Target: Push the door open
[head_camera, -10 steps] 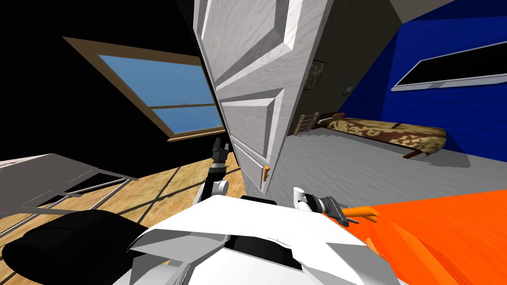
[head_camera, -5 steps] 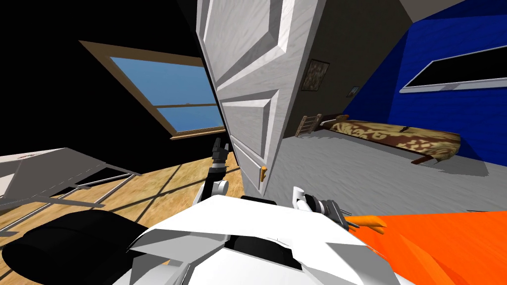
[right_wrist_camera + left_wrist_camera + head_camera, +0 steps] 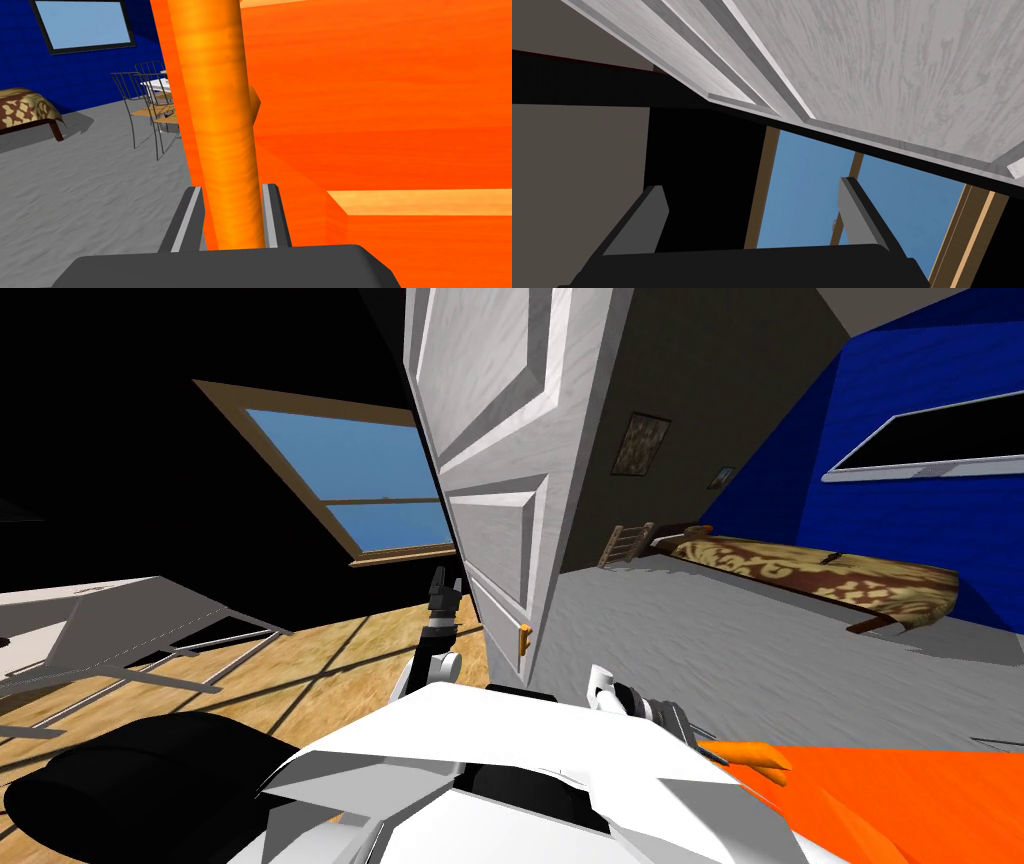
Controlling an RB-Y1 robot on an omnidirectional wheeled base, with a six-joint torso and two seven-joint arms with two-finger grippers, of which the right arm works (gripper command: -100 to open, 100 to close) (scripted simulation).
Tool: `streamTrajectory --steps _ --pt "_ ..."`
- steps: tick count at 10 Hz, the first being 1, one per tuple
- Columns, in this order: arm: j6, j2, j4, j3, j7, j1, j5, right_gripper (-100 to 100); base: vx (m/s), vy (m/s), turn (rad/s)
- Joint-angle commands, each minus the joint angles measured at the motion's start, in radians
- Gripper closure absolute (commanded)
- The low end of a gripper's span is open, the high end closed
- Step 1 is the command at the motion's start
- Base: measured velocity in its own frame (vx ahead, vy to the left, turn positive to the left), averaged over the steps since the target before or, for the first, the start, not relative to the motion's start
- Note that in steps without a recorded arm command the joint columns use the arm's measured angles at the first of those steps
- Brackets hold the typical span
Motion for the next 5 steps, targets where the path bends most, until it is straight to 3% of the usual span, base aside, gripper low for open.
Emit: streamTrajectory --steps 1,2,3,5 --pt "-0.011 0.020 -0.045 -0.009 0.020 0.032 -0.007 100 0.012 -0.082 0.033" --pt "-0.011 0.020 -0.045 -0.009 0.020 0.032 -0.007 100 0.009 -0.028 -0.018" --pt "-0.045 0.034 -0.032 -0.034 0.024 0.022 -0.033 100 0.025 -0.098 0.117" --pt "-0.055 0.039 -0.029 -0.041 0.026 0.019 -0.040 100 0.008 -0.073 -0.016"
